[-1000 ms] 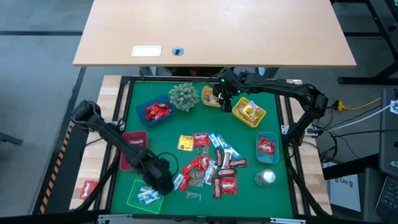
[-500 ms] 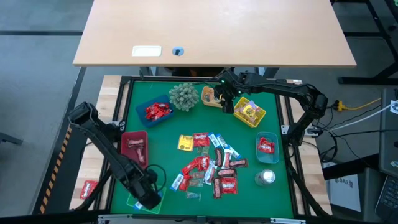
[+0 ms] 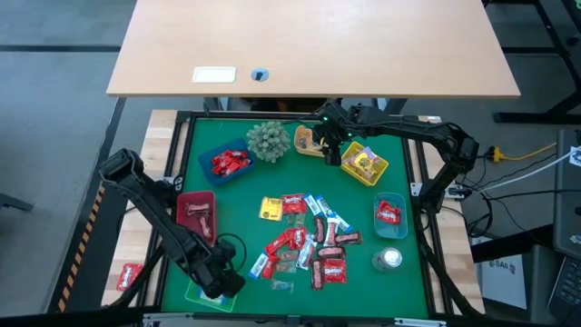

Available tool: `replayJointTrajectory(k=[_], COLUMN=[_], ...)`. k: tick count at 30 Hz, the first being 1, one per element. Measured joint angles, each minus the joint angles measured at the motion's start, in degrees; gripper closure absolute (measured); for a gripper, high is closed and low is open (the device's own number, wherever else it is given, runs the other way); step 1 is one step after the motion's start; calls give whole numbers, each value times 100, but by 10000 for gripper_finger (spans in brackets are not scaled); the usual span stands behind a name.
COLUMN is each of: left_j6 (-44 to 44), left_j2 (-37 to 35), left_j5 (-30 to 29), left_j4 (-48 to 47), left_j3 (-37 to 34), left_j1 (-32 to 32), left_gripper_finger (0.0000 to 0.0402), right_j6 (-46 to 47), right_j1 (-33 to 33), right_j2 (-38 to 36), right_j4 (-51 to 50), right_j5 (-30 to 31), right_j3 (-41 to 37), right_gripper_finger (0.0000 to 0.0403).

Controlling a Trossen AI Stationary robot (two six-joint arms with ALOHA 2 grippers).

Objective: Sort candy
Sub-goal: Put the red chocolate into the blue bin

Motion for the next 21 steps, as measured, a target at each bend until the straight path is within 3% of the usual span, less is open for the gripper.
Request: replayJointTrajectory(k=[7, 13, 16, 21], left_j6=[123, 1208, 1981, 2471], left_j2=[0, 28, 99, 175], left_j5=[-1774, -2557, -2558, -1374], left_j4=[424, 1073, 1511, 1572], left_j3=[2, 2, 2, 7], left_j1=[272, 694, 907, 1137], left_gripper_finger=[238, 239, 240, 241], right_j6=[0, 2, 2, 2], right_j1=[0, 0, 0, 0], right_j2=[0, 0, 0, 0], right_j4=[-93, -93, -105, -111], right_j5=[0, -1, 0, 0], right_j3=[0, 0, 0, 0], right_gripper_finger=[203, 203, 203, 203])
